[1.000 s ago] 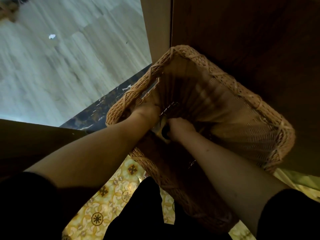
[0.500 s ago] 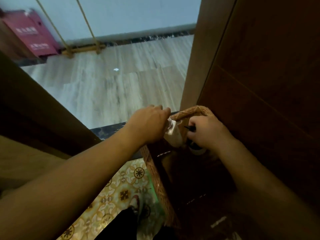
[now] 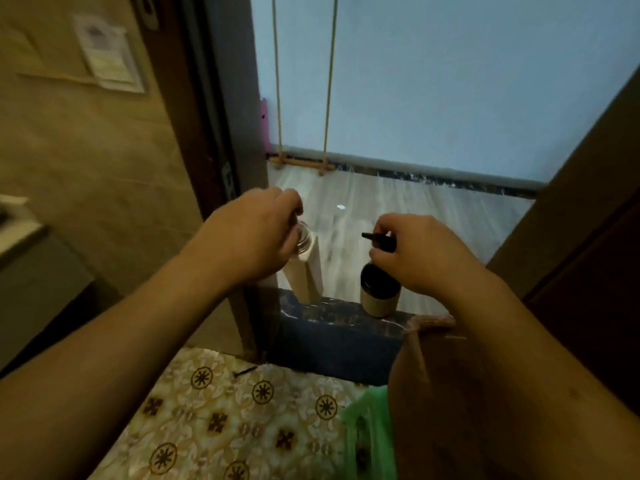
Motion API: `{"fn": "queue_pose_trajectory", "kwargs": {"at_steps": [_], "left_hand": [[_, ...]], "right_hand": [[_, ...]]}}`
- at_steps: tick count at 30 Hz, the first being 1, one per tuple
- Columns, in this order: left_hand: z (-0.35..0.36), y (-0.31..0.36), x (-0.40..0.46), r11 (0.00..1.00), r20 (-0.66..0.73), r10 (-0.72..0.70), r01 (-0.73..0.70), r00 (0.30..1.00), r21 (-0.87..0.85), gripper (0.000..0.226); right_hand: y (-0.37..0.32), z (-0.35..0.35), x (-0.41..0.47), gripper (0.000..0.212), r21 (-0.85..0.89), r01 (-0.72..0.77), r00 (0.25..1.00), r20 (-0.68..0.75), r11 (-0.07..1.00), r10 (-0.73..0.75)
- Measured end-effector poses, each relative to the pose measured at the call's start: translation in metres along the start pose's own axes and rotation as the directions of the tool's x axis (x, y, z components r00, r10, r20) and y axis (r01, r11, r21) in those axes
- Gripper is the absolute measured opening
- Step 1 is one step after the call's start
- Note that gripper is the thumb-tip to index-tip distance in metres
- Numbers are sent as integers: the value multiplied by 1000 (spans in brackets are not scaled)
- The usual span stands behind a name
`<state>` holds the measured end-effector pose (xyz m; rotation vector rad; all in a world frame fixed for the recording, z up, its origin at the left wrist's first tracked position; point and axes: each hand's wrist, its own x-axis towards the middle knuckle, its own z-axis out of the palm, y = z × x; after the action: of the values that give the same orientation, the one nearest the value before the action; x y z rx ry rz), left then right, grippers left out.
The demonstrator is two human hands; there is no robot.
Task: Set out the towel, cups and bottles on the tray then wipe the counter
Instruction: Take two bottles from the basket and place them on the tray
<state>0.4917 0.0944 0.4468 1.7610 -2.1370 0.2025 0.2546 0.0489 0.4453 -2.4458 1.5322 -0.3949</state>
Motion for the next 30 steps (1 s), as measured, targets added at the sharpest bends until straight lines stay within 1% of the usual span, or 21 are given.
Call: {"fn": "queue_pose_trajectory", "kwargs": {"at_steps": [2, 4, 7, 10, 12, 14, 16, 18, 23, 30], "left_hand": [[-15, -50, -34, 998, 19, -35, 35, 999, 50, 25], [-29, -101, -71, 994, 60, -96, 92, 994, 65, 22], [-51, -173, -129, 975, 91, -203, 192, 975, 109, 23], [-75, -240, -190, 940, 103, -318, 299, 942, 168, 23], [-92, -278, -228, 908, 106, -395, 370, 912, 198, 20], [-110, -311, -264, 869, 87, -469, 442, 879, 222, 19], [-128, -337, -296, 820, 71, -550, 523, 832, 231, 21], [-142, -360, -321, 763, 65, -628, 597, 775, 247, 23], [-162, -411, -361, 617, -16, -762, 733, 647, 287, 25], [-158, -496, -370, 422, -45, -892, 864, 450, 273, 22]], "right_hand": [[-54, 20, 17, 14, -27, 51, 998, 46, 998, -50], [-111, 43, 32, 12, -35, 108, 990, 99, 994, -104], [-196, 83, 50, 12, 0, 220, 961, 170, 976, -216], [-283, 128, 66, 12, 4, 328, 913, 256, 945, -318], [-340, 157, 75, 13, -21, 421, 866, 309, 907, -394], [-394, 183, 81, 10, -8, 496, 819, 336, 868, -465], [-440, 204, 83, 7, 33, 551, 776, 346, 834, -527], [-481, 222, 85, 9, 89, 596, 732, 348, 798, -585], [-557, 258, 104, 11, 201, 672, 637, 334, 713, -695], [-622, 323, 171, 10, 381, 665, 539, 351, 643, -766]]}}
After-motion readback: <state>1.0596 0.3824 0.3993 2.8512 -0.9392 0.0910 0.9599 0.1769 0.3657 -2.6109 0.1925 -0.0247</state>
